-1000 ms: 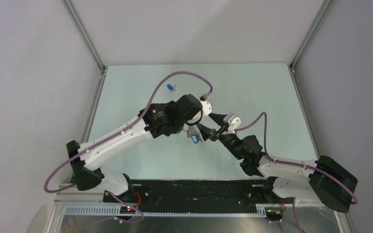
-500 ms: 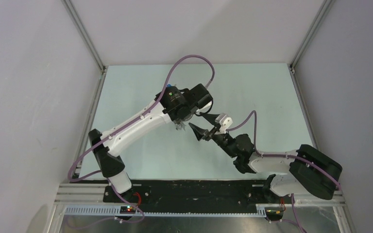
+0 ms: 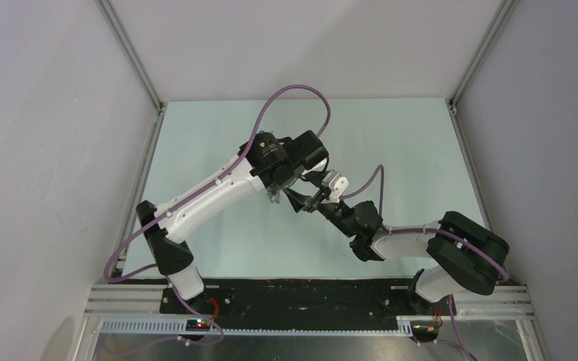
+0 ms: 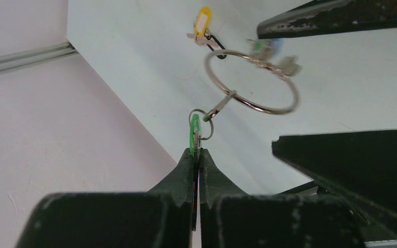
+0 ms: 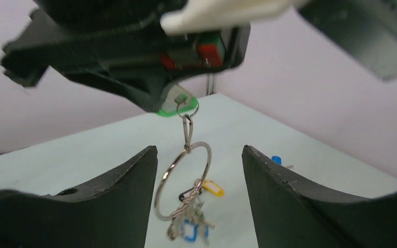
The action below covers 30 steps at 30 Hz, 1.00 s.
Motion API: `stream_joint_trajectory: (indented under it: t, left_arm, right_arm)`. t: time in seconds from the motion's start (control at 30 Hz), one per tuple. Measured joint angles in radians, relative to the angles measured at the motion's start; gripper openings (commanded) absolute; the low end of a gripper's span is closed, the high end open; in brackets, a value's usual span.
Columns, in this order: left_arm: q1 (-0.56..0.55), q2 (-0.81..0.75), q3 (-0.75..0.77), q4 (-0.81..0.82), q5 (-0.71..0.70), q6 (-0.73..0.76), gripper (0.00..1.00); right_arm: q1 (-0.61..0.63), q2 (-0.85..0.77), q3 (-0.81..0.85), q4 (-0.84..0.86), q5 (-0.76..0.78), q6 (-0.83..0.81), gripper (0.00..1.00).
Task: Remove the keys from the keyring
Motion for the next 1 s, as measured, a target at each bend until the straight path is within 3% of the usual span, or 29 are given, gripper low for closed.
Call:
stream_joint_trajectory:
  t: [0.27,0.53,0.7,0.8,0.9,1.0]
  left_arm:
    - [0.0,0.0,0.001,-0.011,-0.003,-0.011,0.0]
    - [0.0,0.001,0.021,-0.023,-0.004,-0.012,0.0]
    - [-0.003,0.001,0.042,-0.028,-0.003,-0.018,0.0]
    - [-0.008,0.001,0.042,-0.03,-0.003,-0.019,0.0]
    - [-0.007,0.001,0.042,-0.033,-0.015,-0.023,0.0]
    - [-0.007,0.001,0.042,-0.034,-0.021,-0.023,0.0]
  right_arm:
    - [0.03,0.006,0.077,-0.019,-0.002,-0.002,0.71]
    - [0.093,0.074,0.119,-0.037,0.109,-0.056,0.71]
    - [0.12,0.128,0.141,-0.037,0.224,-0.103,0.55]
    - [0.122,0.164,0.17,-0.057,0.299,-0.131,0.51]
    - [0.124,0.174,0.18,-0.059,0.343,-0.157,0.36]
    - [0.124,0.174,0.182,-0.06,0.362,-0.176,0.32]
